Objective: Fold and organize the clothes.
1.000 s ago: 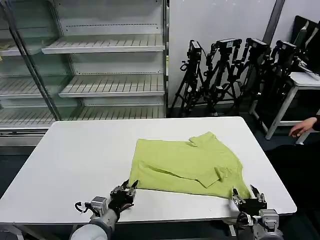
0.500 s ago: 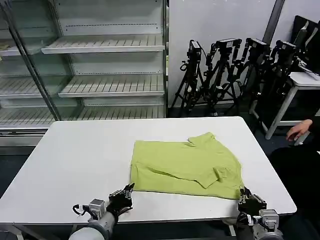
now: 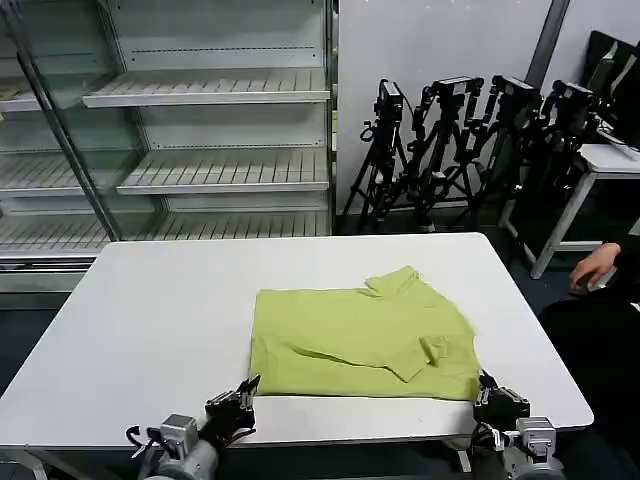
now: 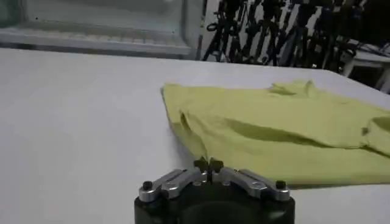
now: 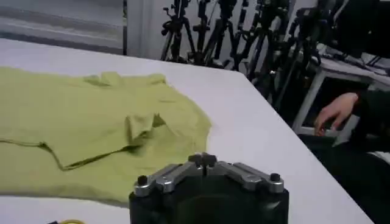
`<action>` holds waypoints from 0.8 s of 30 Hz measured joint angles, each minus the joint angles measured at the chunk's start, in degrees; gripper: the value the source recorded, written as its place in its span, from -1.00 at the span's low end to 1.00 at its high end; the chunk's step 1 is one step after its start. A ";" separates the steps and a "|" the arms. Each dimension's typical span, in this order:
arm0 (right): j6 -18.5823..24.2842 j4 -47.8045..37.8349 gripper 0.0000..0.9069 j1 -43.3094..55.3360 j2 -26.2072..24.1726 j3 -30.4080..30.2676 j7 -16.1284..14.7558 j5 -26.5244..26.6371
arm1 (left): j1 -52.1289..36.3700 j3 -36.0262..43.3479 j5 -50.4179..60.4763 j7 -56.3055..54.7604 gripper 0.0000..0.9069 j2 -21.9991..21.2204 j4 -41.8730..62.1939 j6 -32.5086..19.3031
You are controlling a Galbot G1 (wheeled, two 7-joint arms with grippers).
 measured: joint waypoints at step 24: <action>1.37 -5.28 1.00 13.97 -3.70 -7.75 -0.76 2.27 | 2.98 -8.72 -0.84 -2.69 1.00 1.72 -3.84 -0.61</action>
